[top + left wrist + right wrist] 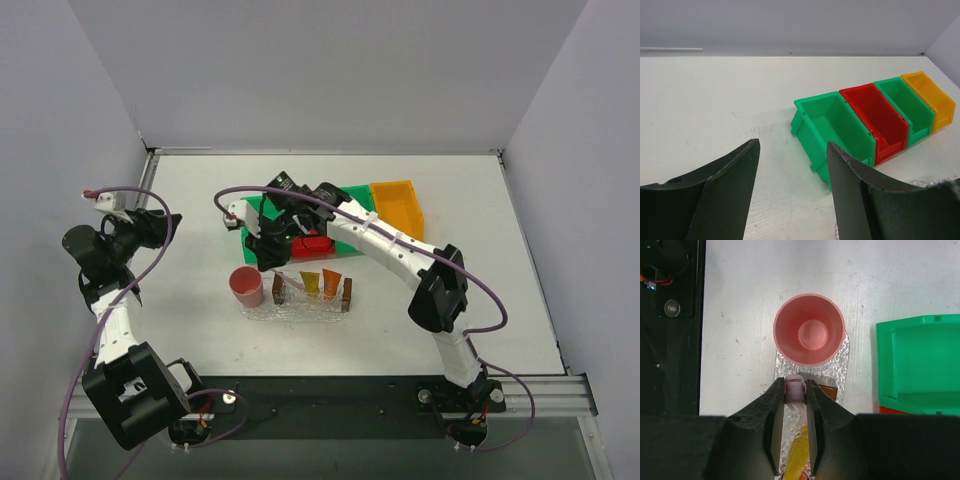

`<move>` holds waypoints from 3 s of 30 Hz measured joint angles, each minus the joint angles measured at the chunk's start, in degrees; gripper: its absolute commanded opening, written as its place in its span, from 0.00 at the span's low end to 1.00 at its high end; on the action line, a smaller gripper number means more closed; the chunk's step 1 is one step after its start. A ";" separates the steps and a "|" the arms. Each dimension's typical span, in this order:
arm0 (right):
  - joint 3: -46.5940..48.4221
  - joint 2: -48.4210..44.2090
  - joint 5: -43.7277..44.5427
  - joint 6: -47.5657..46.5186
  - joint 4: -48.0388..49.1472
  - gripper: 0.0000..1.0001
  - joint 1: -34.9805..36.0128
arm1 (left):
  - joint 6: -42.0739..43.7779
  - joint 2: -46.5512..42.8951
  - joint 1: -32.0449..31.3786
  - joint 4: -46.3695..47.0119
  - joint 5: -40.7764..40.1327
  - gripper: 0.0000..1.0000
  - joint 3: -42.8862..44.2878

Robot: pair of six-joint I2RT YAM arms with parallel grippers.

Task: Prepare toiletry sets of a toothbrush and toothpaste on the tray

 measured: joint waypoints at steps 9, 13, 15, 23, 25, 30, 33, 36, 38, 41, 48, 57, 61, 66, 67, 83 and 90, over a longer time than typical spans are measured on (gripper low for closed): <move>-4.48 -3.78 -3.50 2.64 3.30 0.00 -1.95 | 0.00 0.00 0.00 0.00 -0.02 0.66 0.00; -5.49 -4.33 -5.46 4.00 4.98 0.00 -2.78 | 0.00 0.00 0.00 0.00 0.00 0.66 0.00; -6.01 -4.48 -6.14 4.33 5.75 0.00 -3.17 | 0.02 0.00 0.00 0.00 -0.02 0.66 0.00; -9.25 -5.11 -8.46 5.38 7.72 0.00 -4.85 | 0.02 0.02 0.00 -0.39 -0.02 0.66 0.00; -10.54 -5.68 -9.03 5.51 8.48 0.00 -5.27 | 0.02 0.04 0.00 -0.50 -0.02 0.66 0.00; -13.40 -7.48 -10.27 5.68 10.60 0.00 -6.32 | -0.22 0.33 0.00 -0.70 -0.02 0.66 0.00; -13.92 -7.78 -10.80 5.75 11.74 0.00 -6.64 | -0.57 0.35 0.00 -0.70 -0.02 0.63 0.00; -14.27 -7.82 -11.19 5.92 12.48 0.00 -6.73 | -0.42 0.31 -0.22 -1.38 0.09 0.63 0.00; -14.47 -7.82 -11.19 6.05 12.83 0.00 -6.73 | 0.24 0.11 -0.59 -2.56 0.26 0.63 0.00; -14.53 -7.82 -11.21 6.43 13.38 0.00 -6.71 | 2.10 -0.52 -1.60 -5.16 0.63 0.63 0.02; -14.53 -7.82 -11.26 7.41 14.75 0.00 -6.58 | 6.40 -2.43 -2.25 -9.11 0.90 0.63 0.00; -15.19 -7.82 -11.69 8.04 15.78 0.00 -5.79 | 8.13 -2.80 -2.25 -10.16 1.46 0.63 -0.02; -16.90 -7.82 -11.82 7.04 15.96 0.00 -5.75 | 8.96 -2.93 -2.25 -10.84 2.21 0.63 -0.02; -17.55 -7.82 -12.41 6.01 16.24 0.00 -5.73 | 9.84 -3.28 -2.29 -11.58 3.87 0.63 -0.20; -17.59 -7.82 -12.50 5.86 16.26 0.00 -5.68 | 10.05 -3.34 -2.29 -11.87 4.17 0.63 -0.24; -17.81 -7.80 -12.90 5.03 16.50 0.00 -3.85 | 12.57 -3.37 -2.45 -14.53 4.92 0.63 -0.24; -16.28 -7.76 -12.90 4.57 15.37 0.00 -3.74 | 12.92 -3.37 -2.45 -14.73 4.92 0.63 -0.24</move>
